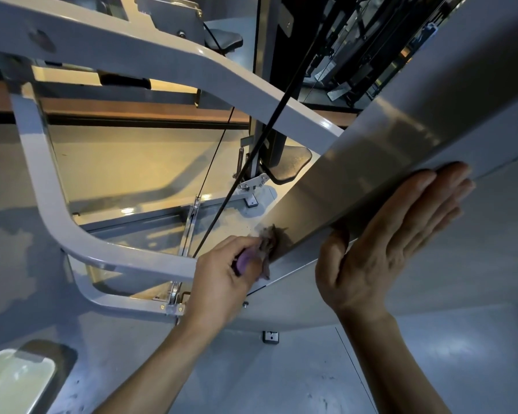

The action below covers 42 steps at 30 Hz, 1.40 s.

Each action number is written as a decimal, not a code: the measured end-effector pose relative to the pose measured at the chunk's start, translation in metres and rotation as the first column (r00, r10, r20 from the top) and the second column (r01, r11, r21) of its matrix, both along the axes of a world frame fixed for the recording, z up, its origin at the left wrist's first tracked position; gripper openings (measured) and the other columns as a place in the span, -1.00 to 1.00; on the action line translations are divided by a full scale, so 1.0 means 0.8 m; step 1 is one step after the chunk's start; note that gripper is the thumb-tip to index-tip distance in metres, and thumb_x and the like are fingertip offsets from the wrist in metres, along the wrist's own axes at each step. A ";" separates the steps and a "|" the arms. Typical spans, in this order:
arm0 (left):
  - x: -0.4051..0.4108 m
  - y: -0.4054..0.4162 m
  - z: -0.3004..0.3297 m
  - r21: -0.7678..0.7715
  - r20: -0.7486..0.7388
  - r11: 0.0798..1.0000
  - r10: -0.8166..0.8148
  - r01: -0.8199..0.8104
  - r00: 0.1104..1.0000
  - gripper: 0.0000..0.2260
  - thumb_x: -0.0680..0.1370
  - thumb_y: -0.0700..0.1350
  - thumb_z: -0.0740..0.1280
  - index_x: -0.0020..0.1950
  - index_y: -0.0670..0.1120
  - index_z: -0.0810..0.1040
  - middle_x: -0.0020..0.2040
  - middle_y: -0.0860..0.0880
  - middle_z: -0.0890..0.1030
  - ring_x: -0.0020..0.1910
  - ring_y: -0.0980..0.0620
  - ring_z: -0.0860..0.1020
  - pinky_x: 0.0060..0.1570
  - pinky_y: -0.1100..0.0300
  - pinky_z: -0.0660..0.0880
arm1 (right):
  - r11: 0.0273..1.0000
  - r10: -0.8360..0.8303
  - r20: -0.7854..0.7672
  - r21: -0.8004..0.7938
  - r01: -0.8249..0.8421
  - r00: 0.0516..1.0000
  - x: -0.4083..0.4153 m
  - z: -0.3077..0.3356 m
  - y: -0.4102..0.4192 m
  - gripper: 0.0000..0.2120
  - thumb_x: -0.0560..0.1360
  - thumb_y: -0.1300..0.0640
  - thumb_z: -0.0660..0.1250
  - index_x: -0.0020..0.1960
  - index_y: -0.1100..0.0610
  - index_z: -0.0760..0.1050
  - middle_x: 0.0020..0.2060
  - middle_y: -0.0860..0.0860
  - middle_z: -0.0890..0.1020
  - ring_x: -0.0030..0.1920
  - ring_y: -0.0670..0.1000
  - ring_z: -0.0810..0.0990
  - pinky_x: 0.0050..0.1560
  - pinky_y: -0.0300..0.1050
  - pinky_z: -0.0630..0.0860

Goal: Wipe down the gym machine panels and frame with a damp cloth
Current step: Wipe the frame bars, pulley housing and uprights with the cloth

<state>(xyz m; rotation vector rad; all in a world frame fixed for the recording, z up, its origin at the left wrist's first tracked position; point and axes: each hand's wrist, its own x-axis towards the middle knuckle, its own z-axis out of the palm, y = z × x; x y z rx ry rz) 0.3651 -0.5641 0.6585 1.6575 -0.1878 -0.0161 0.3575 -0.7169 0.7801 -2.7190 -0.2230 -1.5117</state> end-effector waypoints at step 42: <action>-0.056 0.017 0.130 -0.042 0.022 0.959 -0.279 0.280 0.960 -0.89 0.57 -0.10 0.39 0.05 0.02 0.69 -0.03 0.01 0.66 0.00 0.00 0.64 0.04 -0.02 0.57 | -0.027 0.692 -0.102 0.986 0.167 0.715 -0.109 -0.019 0.011 -0.73 0.40 0.12 0.51 0.10 0.12 0.71 0.04 0.15 0.74 0.11 0.12 0.71 0.13 -0.08 0.61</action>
